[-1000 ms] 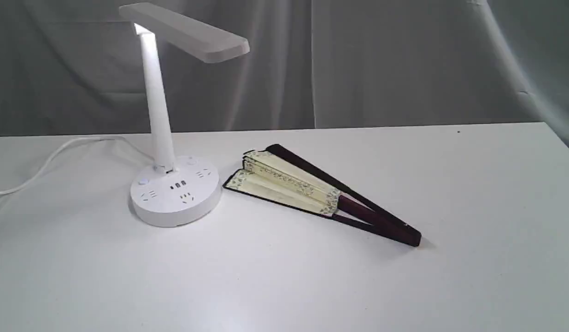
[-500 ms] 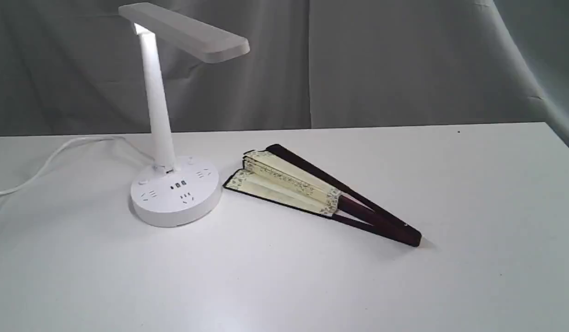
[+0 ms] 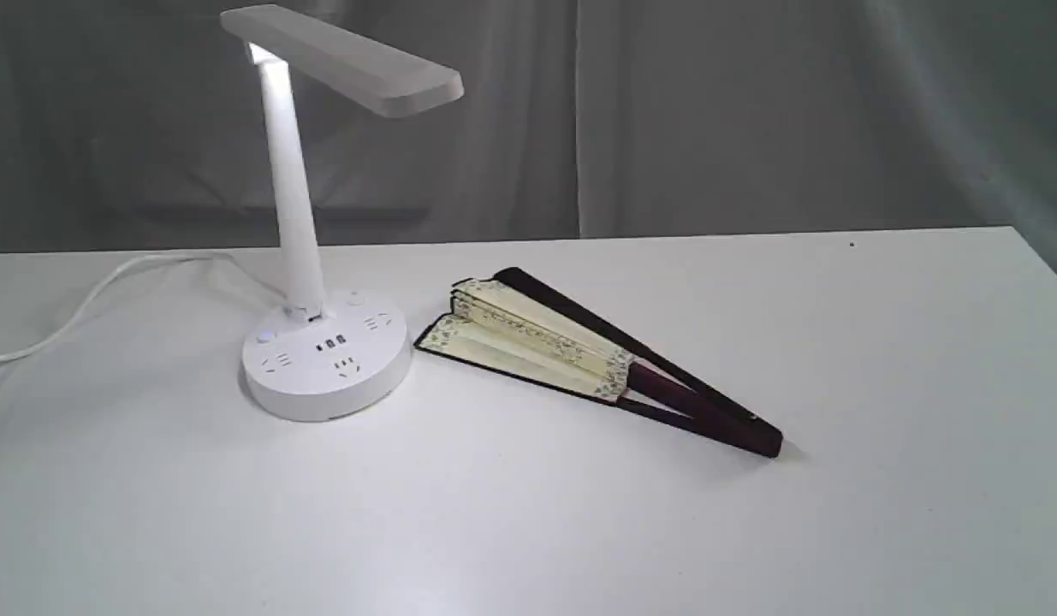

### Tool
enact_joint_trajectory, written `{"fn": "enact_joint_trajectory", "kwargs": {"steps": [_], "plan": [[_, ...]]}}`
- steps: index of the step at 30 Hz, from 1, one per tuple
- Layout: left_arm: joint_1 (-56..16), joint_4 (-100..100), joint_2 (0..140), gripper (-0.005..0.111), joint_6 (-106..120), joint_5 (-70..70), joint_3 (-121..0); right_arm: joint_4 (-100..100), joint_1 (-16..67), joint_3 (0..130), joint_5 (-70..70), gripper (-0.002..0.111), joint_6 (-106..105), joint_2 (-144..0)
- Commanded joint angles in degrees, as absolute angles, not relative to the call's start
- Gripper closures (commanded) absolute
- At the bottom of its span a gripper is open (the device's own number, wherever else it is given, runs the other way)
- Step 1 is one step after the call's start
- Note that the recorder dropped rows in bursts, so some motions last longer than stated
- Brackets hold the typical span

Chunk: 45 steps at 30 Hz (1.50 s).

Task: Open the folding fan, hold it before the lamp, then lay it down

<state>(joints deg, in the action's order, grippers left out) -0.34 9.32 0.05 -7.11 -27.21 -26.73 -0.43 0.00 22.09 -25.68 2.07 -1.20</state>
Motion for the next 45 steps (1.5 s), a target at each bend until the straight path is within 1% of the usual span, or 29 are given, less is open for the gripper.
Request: {"fn": "enact_joint_trajectory", "kwargs": {"steps": [1, 7, 13, 24, 28, 31, 39, 45], "plan": [[-0.6, 9.5, 0.0, 0.107, -8.2, -27.0, -27.1, -1.9, 0.0, 24.5, -29.9, 0.108, 1.7, -5.3], [-0.6, 9.5, 0.0, 0.107, -7.6, -27.4, -27.1, -1.7, 0.0, 27.5, -34.3, 0.108, 1.8, -15.5], [-0.6, 9.5, 1.4, 0.107, -7.5, -29.8, -27.1, -1.6, 0.0, 30.4, -33.8, 0.108, 1.8, -26.4], [-0.6, 10.2, 18.5, 0.107, -7.2, -31.5, -27.1, -0.6, 0.0, 38.2, -32.6, 0.108, 1.8, -42.6], [-0.6, 10.6, 24.3, 0.105, -6.3, -32.0, -28.1, -0.6, 0.0, 41.5, -32.3, 0.108, 1.4, -48.9], [-0.6, 10.6, 29.0, 0.102, -2.2, -32.9, -30.9, -0.6, 0.0, 43.5, -31.9, 0.108, 1.3, -53.5], [-0.6, 10.6, 42.9, 0.095, -1.2, -35.0, -37.0, -0.3, 0.0, 44.8, -20.9, 0.095, 0.0, -62.2], [-0.6, 10.6, 53.9, 0.089, -1.2, -32.8, -39.4, 3.6, 0.0, 44.8, -22.2, 0.093, 0.0, -68.3]]}}
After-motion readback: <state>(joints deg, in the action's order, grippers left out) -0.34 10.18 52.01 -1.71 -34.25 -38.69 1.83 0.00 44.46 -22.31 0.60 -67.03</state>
